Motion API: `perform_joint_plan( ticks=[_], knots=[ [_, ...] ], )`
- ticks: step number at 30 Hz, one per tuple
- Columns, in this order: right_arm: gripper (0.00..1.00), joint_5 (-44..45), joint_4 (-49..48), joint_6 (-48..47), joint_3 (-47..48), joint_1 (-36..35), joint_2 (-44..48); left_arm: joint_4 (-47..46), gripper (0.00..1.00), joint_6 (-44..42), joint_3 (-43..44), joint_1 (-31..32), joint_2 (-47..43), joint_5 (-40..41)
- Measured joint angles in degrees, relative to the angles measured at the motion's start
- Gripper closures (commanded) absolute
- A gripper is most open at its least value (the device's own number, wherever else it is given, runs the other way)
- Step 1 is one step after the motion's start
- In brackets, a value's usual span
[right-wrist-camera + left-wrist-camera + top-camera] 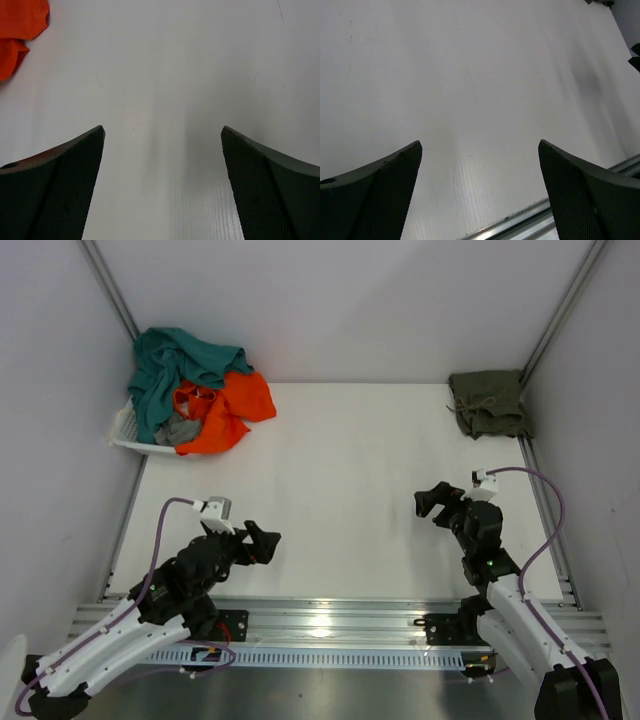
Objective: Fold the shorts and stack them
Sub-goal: Grab the shorts from the pile
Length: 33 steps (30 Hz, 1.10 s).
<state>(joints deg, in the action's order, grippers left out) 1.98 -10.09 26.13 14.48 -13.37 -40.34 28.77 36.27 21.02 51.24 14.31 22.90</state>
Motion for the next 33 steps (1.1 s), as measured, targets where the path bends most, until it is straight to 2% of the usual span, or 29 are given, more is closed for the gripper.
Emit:
perform_joint_plan(
  ticks=[3,6,8,12,19,26,33],
  knots=[
    [0.01,0.3,0.4,0.3,0.0,0.0,1.0,-1.7,0.01,0.9,1.0,0.0,2.0,1.5],
    [0.01,0.4,0.6,0.4,0.0,0.0,1.9,-1.7,0.01,1.8,7.5,-1.8,9.2,3.3],
    [0.01,0.3,0.8,0.5,0.0,0.0,2.3,-1.5,0.01,2.4,14.9,-7.7,16.1,3.0],
    [0.01,0.1,1.1,1.0,0.0,0.0,2.4,-4.2,0.01,3.3,27.8,-23.8,28.1,-2.8],
    [0.01,-0.5,1.4,1.7,0.0,0.0,4.0,-3.5,0.01,3.7,45.8,-40.1,45.9,-11.0],
    [0.01,-0.5,1.3,2.4,0.0,0.0,4.9,-11.5,0.01,2.5,49.0,-49.0,55.8,-14.0],
    [0.0,-0.5,1.0,2.7,-0.2,0.0,5.0,-20.0,0.01,3.3,54.4,-55.6,75.5,-18.7]
  ],
)
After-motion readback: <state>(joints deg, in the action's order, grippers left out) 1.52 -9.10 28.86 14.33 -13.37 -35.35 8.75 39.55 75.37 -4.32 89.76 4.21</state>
